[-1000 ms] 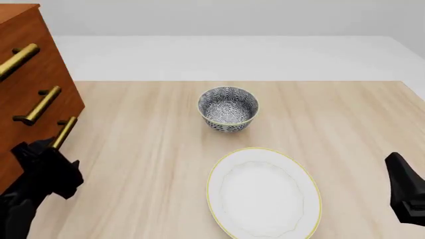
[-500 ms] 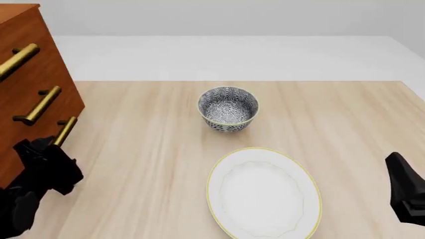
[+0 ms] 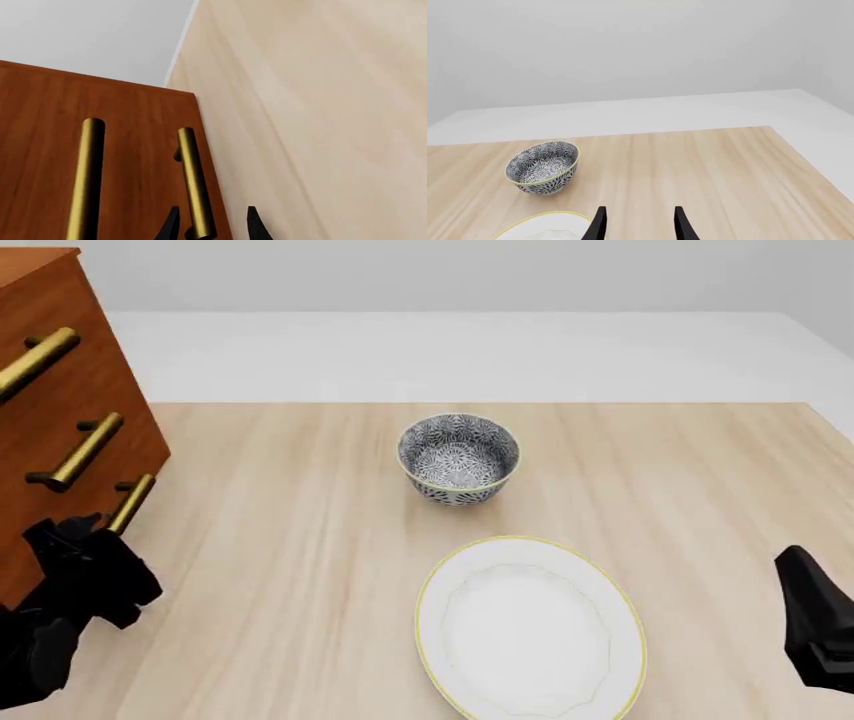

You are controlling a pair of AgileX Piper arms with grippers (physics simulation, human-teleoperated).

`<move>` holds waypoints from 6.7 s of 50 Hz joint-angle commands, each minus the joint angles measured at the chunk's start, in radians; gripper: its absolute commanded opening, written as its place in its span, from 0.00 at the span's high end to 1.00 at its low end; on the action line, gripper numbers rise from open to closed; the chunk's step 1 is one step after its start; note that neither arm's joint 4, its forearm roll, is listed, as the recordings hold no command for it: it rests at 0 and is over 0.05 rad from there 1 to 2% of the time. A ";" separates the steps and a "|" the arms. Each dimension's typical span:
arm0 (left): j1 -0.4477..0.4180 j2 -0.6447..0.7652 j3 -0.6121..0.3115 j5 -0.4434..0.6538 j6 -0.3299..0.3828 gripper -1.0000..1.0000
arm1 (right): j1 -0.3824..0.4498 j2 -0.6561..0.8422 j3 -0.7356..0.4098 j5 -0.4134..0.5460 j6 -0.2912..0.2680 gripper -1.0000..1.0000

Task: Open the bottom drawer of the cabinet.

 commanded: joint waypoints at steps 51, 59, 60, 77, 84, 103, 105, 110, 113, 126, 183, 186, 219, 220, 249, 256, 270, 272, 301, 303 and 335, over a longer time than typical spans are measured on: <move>-0.113 -0.080 0.048 0.000 -0.011 1.00 | -0.007 -0.007 0.000 -0.001 0.011 0.00; -0.163 -0.115 0.074 0.000 -0.007 1.00 | -0.009 -0.007 -0.001 -0.003 0.012 0.00; -0.167 -0.116 0.076 0.000 -0.009 1.00 | -0.009 -0.007 -0.001 -0.003 0.012 0.00; -0.228 -0.102 0.067 0.000 -0.013 1.00 | -0.010 -0.008 0.000 -0.008 0.013 0.00; -0.260 -0.103 0.065 0.000 -0.014 1.00 | -0.010 -0.008 0.000 -0.008 0.011 0.00; -0.329 -0.074 0.025 0.000 -0.003 1.00 | -0.011 -0.008 -0.005 -0.011 0.006 0.00; -0.334 -0.069 0.019 0.000 0.000 1.00 | -0.012 -0.008 -0.005 -0.010 0.005 0.00; -0.348 -0.062 0.010 0.000 0.001 1.00 | -0.015 -0.008 -0.002 -0.012 0.007 0.00; -0.356 -0.060 0.007 0.000 0.005 1.00 | -0.016 -0.008 -0.007 -0.008 0.008 0.00; -0.389 -0.050 -0.008 0.000 0.006 1.00 | -0.023 -0.008 -0.011 -0.007 0.008 0.00; -0.397 -0.017 -0.039 0.000 0.024 0.00 | -0.031 -0.008 -0.002 -0.013 0.015 0.00; -0.398 -0.021 -0.036 0.000 0.020 0.00 | -0.031 -0.008 -0.003 -0.013 0.015 0.00; -0.493 -0.080 -0.005 0.000 0.015 0.00 | -0.039 -0.008 -0.002 -0.017 0.018 0.00; -0.494 -0.082 -0.004 0.000 0.016 0.00 | -0.039 -0.008 -0.002 -0.017 0.018 0.00; -0.674 -0.350 0.115 0.036 -0.118 0.00 | -0.038 -0.008 -0.003 -0.019 0.019 0.00; -0.714 -0.634 0.055 0.380 -0.244 0.00 | -0.036 -0.008 -0.002 -0.021 0.022 0.00; -0.722 -0.949 -0.148 0.940 -0.538 0.00 | -0.034 -0.008 -0.012 -0.016 0.022 0.00; -0.716 -0.968 -0.175 0.997 -0.583 0.00 | -0.033 -0.008 -0.009 -0.020 0.021 0.00; -0.512 -1.096 -0.412 1.476 -1.112 0.00 | -0.011 -0.008 -0.026 -0.006 0.017 0.00; -0.502 -1.096 -0.410 1.483 -1.112 0.00 | -0.010 -0.008 -0.027 -0.006 0.018 0.00; -0.303 -0.922 -0.323 1.362 -1.180 0.00 | -0.006 -0.008 -0.021 -0.010 0.016 0.00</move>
